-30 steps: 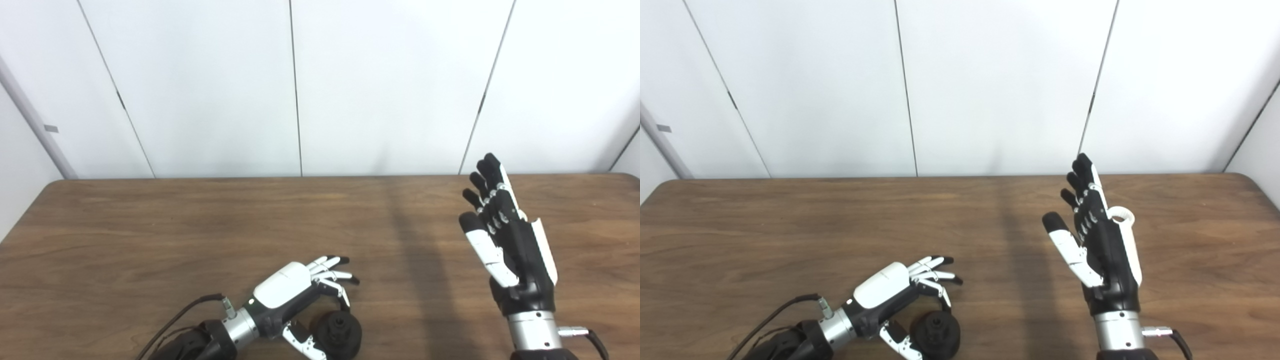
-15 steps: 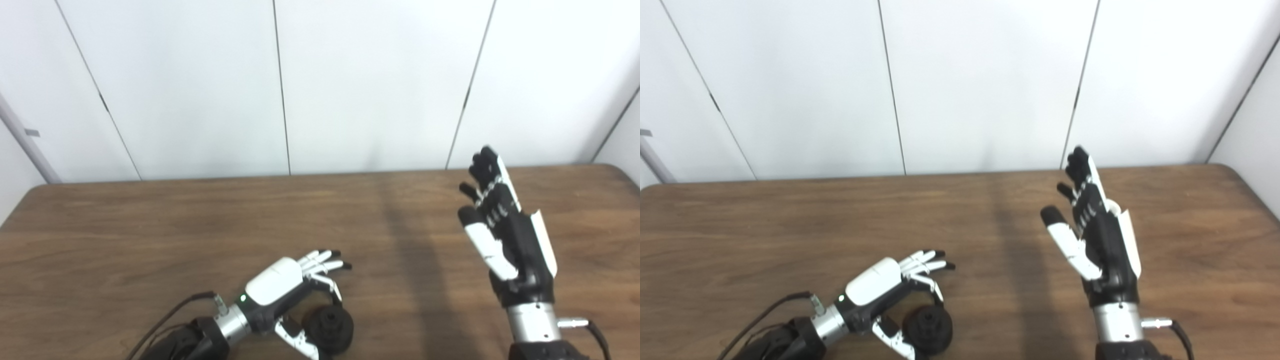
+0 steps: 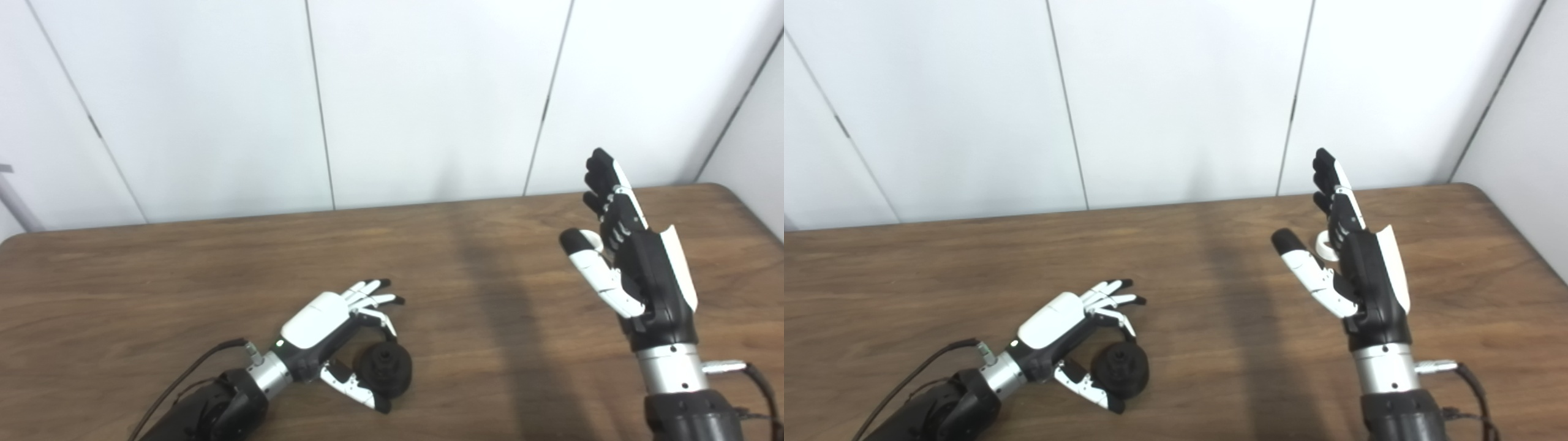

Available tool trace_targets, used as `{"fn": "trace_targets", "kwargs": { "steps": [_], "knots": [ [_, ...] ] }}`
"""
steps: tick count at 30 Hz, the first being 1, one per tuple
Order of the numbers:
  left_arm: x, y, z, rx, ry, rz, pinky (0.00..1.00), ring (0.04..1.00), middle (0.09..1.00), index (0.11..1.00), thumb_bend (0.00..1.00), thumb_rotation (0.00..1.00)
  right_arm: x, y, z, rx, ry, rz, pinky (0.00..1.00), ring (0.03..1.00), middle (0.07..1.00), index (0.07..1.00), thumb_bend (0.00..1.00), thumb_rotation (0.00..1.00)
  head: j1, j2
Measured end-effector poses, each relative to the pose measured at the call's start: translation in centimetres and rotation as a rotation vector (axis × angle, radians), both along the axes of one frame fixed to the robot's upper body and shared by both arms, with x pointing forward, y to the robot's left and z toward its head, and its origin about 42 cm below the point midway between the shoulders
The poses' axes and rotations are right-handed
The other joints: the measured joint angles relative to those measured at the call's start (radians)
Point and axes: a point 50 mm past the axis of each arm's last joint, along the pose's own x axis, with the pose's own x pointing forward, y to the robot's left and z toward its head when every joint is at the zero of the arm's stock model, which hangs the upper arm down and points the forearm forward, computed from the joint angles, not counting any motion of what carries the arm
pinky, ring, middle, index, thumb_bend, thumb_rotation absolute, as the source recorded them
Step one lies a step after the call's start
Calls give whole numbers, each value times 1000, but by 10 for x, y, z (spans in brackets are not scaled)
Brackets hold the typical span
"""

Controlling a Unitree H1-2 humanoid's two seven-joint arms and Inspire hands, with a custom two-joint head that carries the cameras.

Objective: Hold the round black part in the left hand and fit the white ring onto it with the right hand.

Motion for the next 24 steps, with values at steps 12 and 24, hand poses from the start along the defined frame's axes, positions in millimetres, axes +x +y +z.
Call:
{"fn": "trace_targets", "kwargs": {
  "steps": [12, 24],
  "knots": [
    [4, 0, 0, -15, 21, 0, 1000, 1000, 893, 481, 524, 58, 47, -89, 57, -339, 24, -261, 746, 864, 843, 729, 752, 257, -98, -17],
    [-2, 4, -1, -36, 59, 1, 1000, 1000, 887, 480, 524, 58, 89, -135, 68, -681, 234, -240, 779, 902, 841, 708, 891, 164, -106, -15]
  ]
}}
